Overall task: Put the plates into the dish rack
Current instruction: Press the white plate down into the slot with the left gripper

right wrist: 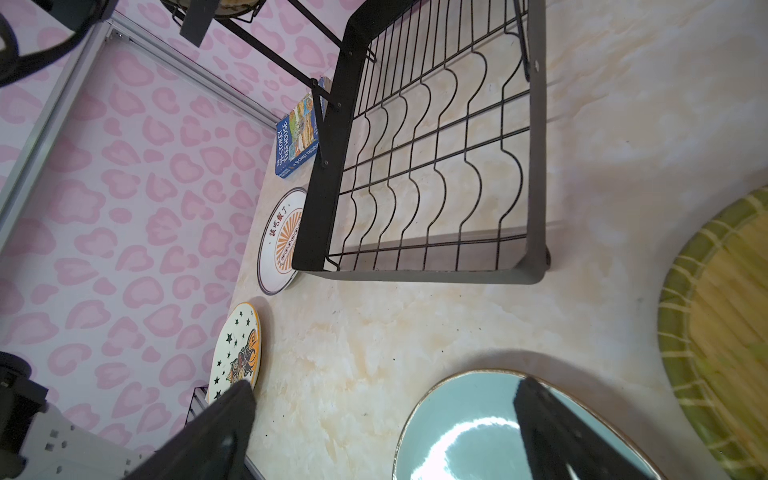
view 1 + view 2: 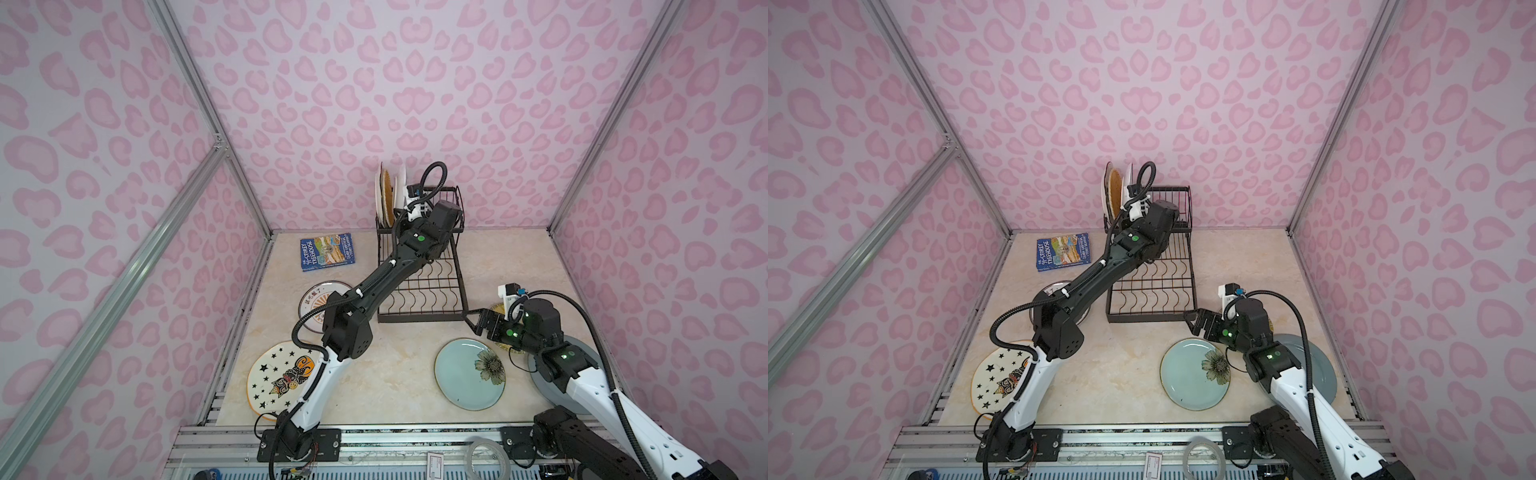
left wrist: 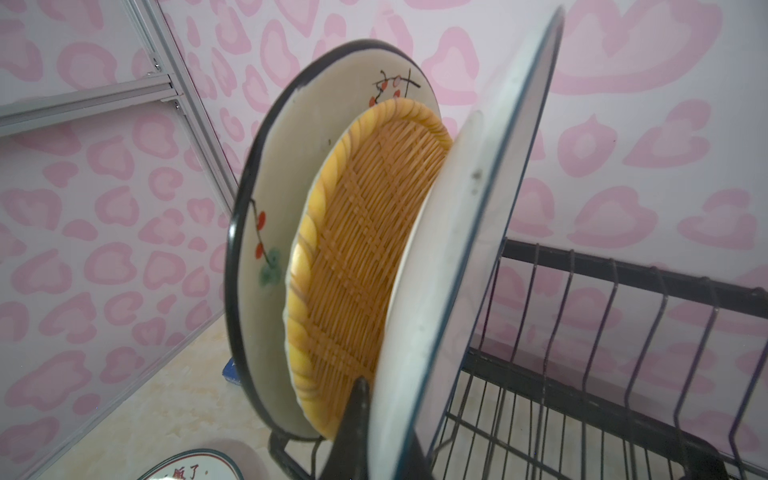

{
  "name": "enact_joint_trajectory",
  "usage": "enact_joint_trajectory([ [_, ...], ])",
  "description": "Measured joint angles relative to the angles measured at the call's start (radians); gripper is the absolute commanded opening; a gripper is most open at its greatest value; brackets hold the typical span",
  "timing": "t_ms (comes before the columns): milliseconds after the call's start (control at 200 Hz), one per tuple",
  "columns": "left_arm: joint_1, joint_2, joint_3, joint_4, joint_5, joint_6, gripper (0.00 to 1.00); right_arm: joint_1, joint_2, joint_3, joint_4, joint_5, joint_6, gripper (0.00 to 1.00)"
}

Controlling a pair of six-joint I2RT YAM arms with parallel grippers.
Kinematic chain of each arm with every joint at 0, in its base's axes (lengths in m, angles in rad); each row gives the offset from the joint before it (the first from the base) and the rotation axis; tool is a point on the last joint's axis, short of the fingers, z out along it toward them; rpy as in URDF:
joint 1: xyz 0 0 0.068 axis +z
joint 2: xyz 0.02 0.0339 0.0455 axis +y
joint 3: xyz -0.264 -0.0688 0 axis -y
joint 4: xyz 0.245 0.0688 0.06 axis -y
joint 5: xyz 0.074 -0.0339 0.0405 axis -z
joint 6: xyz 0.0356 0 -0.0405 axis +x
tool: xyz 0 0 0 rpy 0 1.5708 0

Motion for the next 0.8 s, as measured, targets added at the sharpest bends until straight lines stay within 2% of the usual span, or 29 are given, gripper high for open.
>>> enact_joint_trajectory([
  [140, 0.003, -0.008, 0.000, -0.026, 0.019, -0.030, 0.03, 0.001, 0.001, 0.004, 0.000, 0.000, 0.000, 0.97],
  [390, 0.003, -0.014, 0.000, -0.052, 0.040, -0.035, 0.24, 0.001, -0.010, 0.004, -0.002, 0.000, 0.000, 0.97],
  [800, 0.003, -0.015, 0.000, -0.093, 0.099, -0.060, 0.35, 0.001, -0.025, 0.008, -0.009, 0.000, 0.000, 0.97],
])
